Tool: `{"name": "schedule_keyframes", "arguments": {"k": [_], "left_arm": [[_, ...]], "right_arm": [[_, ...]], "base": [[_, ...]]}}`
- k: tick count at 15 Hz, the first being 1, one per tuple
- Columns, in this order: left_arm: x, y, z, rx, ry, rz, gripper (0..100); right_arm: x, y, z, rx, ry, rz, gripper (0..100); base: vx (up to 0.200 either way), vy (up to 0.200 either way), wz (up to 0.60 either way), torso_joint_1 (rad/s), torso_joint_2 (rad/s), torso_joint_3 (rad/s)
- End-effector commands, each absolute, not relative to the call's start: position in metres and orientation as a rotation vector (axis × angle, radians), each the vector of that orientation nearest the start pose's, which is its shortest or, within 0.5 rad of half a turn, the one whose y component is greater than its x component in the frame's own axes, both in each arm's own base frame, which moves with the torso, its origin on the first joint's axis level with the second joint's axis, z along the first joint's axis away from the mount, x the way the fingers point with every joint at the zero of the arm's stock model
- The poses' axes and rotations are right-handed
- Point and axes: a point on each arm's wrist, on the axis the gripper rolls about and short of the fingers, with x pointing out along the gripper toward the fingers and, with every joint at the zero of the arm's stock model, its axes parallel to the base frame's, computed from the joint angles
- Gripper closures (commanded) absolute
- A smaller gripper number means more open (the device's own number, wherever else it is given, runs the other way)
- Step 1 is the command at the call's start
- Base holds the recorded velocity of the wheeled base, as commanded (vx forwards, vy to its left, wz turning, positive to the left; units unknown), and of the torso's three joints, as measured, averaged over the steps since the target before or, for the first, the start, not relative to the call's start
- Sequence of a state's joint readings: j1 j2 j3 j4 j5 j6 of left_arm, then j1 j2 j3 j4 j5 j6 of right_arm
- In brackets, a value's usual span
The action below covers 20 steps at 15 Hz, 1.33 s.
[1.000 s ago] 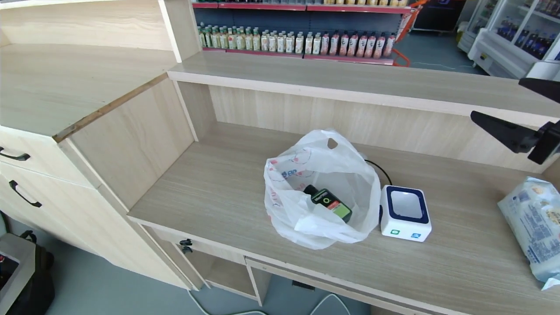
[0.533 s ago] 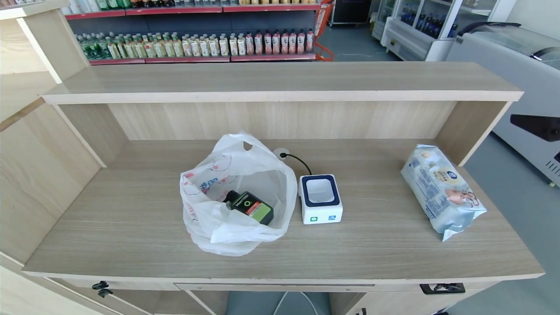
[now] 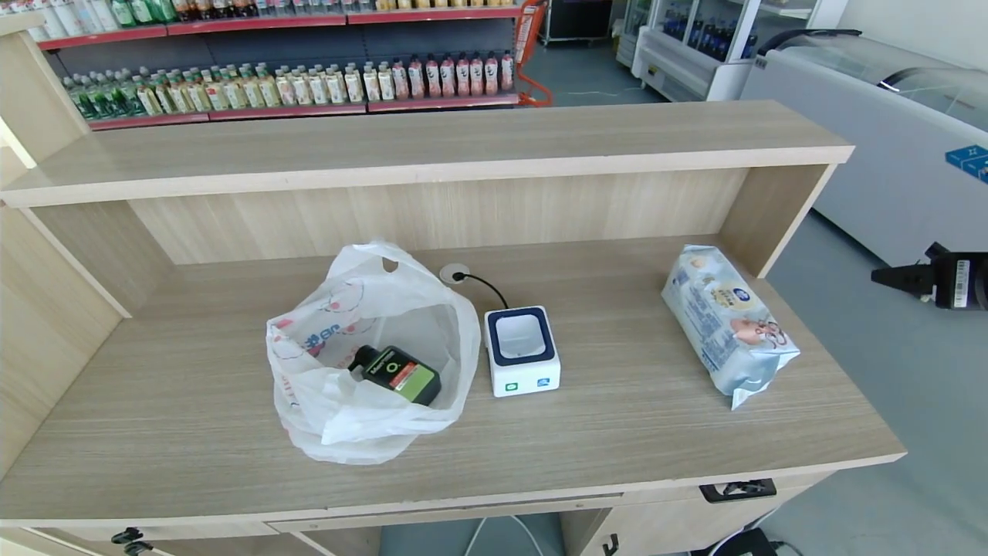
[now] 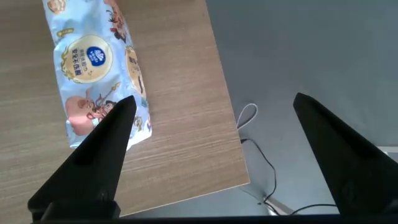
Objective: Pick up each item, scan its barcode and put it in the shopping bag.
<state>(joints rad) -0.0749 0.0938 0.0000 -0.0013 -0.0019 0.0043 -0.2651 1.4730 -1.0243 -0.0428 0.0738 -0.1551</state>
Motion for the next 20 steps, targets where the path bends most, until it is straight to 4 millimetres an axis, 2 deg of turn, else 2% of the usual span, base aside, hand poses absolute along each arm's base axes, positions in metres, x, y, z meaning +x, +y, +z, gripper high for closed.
{"name": "schedule_keyframes", "arguments": {"k": [1, 4, 7, 10, 20], "left_arm": [[-0.015, 0.001, 0.077, 0.008, 0.093, -0.077, 0], [-0.015, 0.001, 0.077, 0.008, 0.093, -0.077, 0], [-0.015, 0.001, 0.077, 0.008, 0.093, -0.077, 0], [-0.015, 0.001, 0.077, 0.008, 0.093, -0.077, 0], [-0.015, 0.001, 0.077, 0.008, 0.093, -0.077, 0]], "right_arm": [[0.28, -0.085, 0.223, -0.056, 0.514, -0.18, 0], [0.307, -0.092, 0.204, -0.01, 0.553, -0.064, 0], [0.319, -0.09, 0.2, 0.016, 0.54, 0.046, 0], [0.323, -0.084, 0.207, 0.039, 0.486, 0.206, 0], [0.346, -0.068, 0.171, -0.02, 0.562, 0.314, 0]], "base": [[0.0, 0.0, 0.0, 0.0, 0.0, 0.0], [0.0, 0.0, 0.0, 0.0, 0.0, 0.0], [0.0, 0.0, 0.0, 0.0, 0.0, 0.0], [0.0, 0.0, 0.0, 0.0, 0.0, 0.0], [0.0, 0.0, 0.0, 0.0, 0.0, 0.0]]}}
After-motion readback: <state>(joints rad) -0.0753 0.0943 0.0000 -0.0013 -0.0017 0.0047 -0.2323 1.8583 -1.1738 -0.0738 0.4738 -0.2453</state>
